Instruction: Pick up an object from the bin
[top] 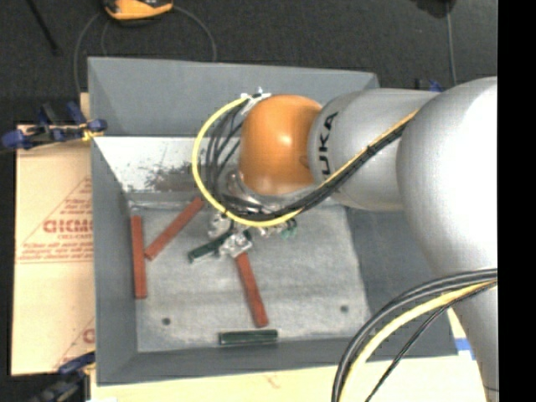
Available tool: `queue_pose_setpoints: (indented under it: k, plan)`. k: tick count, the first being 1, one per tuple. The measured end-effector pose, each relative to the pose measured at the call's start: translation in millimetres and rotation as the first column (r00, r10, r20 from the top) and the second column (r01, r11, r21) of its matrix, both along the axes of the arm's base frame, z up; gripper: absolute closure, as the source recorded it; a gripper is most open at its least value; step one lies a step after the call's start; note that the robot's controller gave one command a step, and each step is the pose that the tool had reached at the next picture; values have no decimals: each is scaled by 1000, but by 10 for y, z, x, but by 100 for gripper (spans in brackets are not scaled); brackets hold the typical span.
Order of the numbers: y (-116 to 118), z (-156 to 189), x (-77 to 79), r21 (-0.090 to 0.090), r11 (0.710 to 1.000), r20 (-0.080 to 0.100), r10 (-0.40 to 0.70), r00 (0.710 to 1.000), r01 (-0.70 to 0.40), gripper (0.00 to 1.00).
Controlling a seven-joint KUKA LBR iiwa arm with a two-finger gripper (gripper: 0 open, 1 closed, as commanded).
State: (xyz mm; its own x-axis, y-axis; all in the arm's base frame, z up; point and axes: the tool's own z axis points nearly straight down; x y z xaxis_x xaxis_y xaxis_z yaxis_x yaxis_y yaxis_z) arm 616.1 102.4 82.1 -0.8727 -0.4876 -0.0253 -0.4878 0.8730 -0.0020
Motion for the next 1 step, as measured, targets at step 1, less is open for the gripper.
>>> queue_pose_setpoints:
  k: [1]
  plan:
    - [1,0,0,0,1000,0,0,1000,0,100]
